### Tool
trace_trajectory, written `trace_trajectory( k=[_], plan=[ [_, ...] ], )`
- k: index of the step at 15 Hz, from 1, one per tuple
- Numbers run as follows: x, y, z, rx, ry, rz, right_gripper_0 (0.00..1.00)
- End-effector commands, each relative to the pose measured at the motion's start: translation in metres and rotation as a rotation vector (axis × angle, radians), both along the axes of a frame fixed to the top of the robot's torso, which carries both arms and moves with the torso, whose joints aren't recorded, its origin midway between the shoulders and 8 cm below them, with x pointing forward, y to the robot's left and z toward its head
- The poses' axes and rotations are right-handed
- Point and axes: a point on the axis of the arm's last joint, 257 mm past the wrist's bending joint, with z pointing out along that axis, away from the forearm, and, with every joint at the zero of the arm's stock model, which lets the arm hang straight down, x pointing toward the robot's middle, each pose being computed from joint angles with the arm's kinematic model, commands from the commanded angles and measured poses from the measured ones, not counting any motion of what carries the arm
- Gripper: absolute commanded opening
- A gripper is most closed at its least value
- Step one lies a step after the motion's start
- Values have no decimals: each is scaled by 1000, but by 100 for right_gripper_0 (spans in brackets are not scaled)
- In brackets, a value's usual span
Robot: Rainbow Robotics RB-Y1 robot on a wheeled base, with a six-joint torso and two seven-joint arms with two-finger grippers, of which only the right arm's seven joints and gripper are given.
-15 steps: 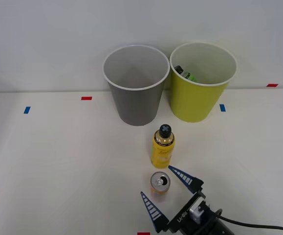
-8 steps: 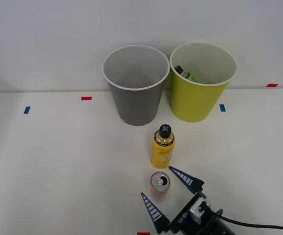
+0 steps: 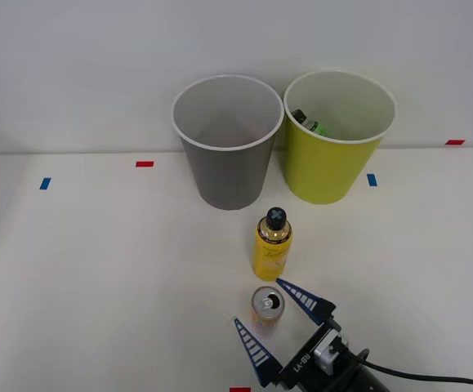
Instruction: Put cans in the gray bin, plastic bottles in the light green bin
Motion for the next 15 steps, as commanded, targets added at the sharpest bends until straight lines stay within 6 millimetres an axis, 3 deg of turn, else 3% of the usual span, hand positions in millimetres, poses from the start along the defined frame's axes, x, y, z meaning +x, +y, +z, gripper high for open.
trace_trajectory(
  k=[1, 11, 13, 15],
  plan=[
    [1, 0, 1, -1, -4, -5, 0],
    [0, 4, 5, 23, 0, -9, 0],
    [-5, 1, 15, 42, -2, -2, 0],
    [-20, -3, 43, 83, -13, 30, 0]
  ],
)
